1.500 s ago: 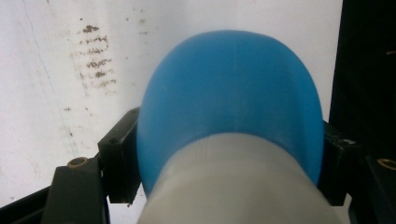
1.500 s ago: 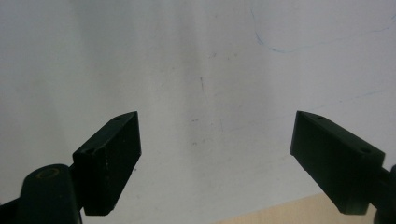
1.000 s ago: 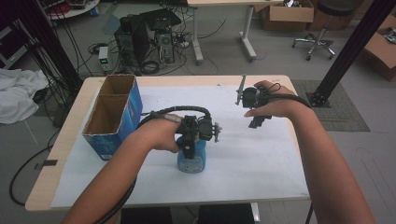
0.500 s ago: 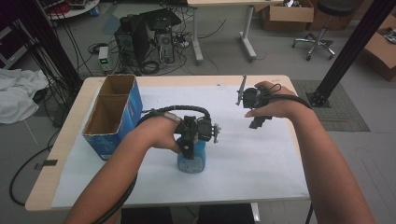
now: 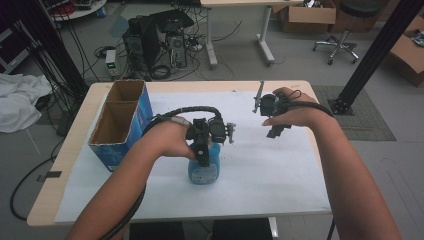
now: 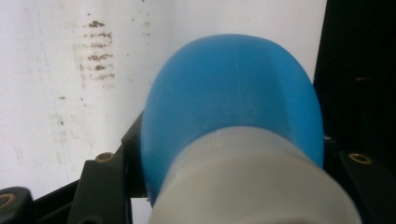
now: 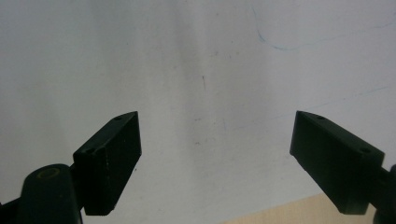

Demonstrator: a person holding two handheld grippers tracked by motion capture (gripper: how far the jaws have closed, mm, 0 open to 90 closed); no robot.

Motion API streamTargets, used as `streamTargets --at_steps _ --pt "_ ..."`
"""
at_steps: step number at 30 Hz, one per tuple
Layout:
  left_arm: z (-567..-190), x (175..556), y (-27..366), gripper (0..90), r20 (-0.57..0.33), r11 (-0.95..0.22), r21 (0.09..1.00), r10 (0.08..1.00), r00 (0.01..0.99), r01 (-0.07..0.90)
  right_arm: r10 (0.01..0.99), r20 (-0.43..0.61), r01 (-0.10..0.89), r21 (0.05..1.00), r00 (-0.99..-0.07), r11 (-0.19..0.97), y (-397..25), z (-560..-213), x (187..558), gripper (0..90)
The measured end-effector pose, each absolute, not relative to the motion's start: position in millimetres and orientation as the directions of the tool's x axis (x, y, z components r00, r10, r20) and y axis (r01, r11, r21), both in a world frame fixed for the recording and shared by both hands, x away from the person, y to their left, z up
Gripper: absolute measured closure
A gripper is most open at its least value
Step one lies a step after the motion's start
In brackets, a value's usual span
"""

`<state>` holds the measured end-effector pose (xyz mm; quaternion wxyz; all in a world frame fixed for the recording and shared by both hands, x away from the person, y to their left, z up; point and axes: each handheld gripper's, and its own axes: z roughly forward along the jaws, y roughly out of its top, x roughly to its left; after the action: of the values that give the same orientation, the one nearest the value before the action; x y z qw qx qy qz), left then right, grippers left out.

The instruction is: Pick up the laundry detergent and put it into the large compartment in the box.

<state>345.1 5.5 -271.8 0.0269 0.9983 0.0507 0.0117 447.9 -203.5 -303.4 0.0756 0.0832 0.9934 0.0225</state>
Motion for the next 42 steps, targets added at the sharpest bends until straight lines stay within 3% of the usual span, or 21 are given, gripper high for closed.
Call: streamTargets --at_steps 8,18,27,42 --pt "-246.5 350.8 11.6 39.4 0.027 -0.970 0.004 0.244 0.969 0.244 0.167 -0.148 0.160 0.059 -0.975 0.985 -202.7 -301.7 445.3 16.6" --pt "-207.9 370.3 40.6 39.3 0.037 -0.888 0.086 0.457 0.889 0.452 0.165 -0.154 0.157 0.060 -0.974 0.986 -201.3 -299.1 442.3 16.6" --pt "-192.0 385.8 60.9 39.3 0.023 -0.781 0.108 0.620 0.784 0.615 0.154 -0.153 0.147 0.055 -0.976 0.988 -197.3 -298.9 442.5 16.6" --pt "-150.4 400.9 104.3 39.3 0.043 -0.591 0.160 0.804 0.593 0.791 0.145 -0.159 0.137 0.061 -0.977 0.989 -193.4 -296.6 441.3 16.6"
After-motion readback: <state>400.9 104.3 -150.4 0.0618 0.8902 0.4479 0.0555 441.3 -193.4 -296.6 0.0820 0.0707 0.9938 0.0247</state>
